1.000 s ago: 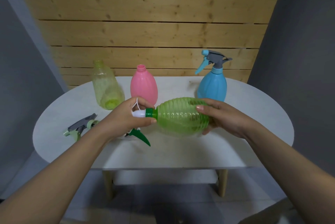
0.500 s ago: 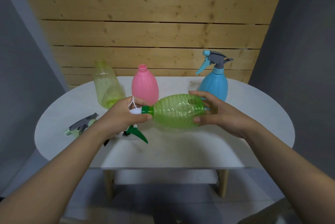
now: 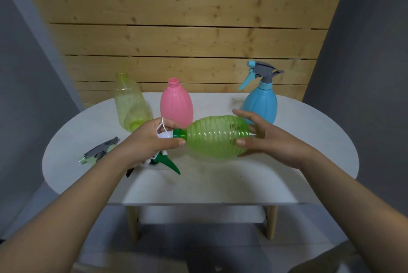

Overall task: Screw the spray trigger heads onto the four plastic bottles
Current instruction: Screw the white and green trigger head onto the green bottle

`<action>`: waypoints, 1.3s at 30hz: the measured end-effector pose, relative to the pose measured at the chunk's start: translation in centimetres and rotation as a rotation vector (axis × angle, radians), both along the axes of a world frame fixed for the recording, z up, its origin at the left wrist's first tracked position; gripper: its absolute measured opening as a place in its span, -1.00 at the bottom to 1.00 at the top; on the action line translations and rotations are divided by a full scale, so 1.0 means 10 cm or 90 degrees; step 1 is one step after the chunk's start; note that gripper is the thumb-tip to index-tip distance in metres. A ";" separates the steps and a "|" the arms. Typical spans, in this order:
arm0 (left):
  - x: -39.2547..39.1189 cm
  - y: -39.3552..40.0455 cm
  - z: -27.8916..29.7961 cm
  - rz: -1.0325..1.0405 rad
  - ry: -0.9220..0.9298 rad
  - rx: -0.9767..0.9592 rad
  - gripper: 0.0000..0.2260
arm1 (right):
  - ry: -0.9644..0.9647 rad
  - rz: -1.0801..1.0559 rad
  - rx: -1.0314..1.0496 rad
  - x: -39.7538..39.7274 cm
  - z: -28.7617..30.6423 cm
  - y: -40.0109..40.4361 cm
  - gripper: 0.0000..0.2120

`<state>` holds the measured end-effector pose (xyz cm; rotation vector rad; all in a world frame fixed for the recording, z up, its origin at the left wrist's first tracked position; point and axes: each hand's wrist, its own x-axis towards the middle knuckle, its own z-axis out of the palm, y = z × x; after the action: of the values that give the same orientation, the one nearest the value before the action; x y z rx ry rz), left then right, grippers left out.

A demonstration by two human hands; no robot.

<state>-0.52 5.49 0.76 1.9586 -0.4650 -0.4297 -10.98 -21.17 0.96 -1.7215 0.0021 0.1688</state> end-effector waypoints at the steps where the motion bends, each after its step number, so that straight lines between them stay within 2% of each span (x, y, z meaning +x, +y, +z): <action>1: 0.01 0.01 0.00 0.007 0.007 -0.004 -0.75 | -0.021 -0.001 0.005 0.00 0.01 0.00 -0.35; 5: 0.02 0.01 0.00 -0.015 0.008 -0.008 -0.68 | -0.024 -0.030 -0.033 0.01 0.05 0.02 -0.61; 8: -0.01 -0.01 -0.01 -0.047 -0.003 -0.001 -0.73 | 0.014 -0.055 -0.087 0.01 0.03 0.04 -0.44; 11: -0.04 -0.01 -0.02 -0.039 -0.005 0.009 -0.75 | 0.047 -0.034 -0.093 0.01 0.00 0.04 -0.39; 16: 0.00 -0.01 -0.03 0.001 0.035 -0.006 -0.75 | -0.030 -0.003 -0.040 0.01 0.00 -0.02 -0.35; 18: 0.01 -0.01 -0.02 0.004 0.040 -0.018 -0.75 | -0.050 -0.012 -0.034 0.02 0.01 -0.02 -0.44; 20: -0.01 -0.03 -0.01 -0.010 0.023 -0.024 -0.75 | -0.044 -0.043 -0.038 0.03 0.02 0.00 -0.62; 21: -0.03 -0.04 0.00 -0.021 0.015 -0.025 -0.76 | -0.035 -0.058 -0.047 0.03 0.02 0.01 -0.61; 25: -0.06 -0.07 0.00 -0.051 0.002 -0.015 -0.77 | 0.064 -0.076 -0.076 0.05 -0.02 0.05 -0.28; 29: -0.04 -0.05 -0.01 -0.039 -0.018 -0.018 -0.75 | 0.056 -0.035 -0.022 0.04 -0.05 0.05 -0.19; 34: 0.01 -0.03 -0.03 -0.010 -0.009 -0.049 -0.74 | -0.049 -0.022 0.022 0.03 -0.02 0.00 -0.39; 37: 0.00 -0.04 -0.01 -0.033 -0.005 -0.054 -0.72 | -0.039 -0.048 0.008 0.03 0.01 0.02 -0.57; 38: -0.02 -0.04 -0.01 -0.040 -0.010 -0.052 -0.73 | -0.022 -0.057 -0.002 0.02 0.02 0.03 -0.60; 39: -0.02 -0.04 0.00 -0.048 -0.016 -0.047 -0.73 | -0.004 -0.065 -0.019 0.03 0.02 0.04 -0.54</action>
<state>-0.75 5.06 0.78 1.8819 -0.5654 -0.4307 -10.73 -20.78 1.19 -1.7469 0.0876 0.0884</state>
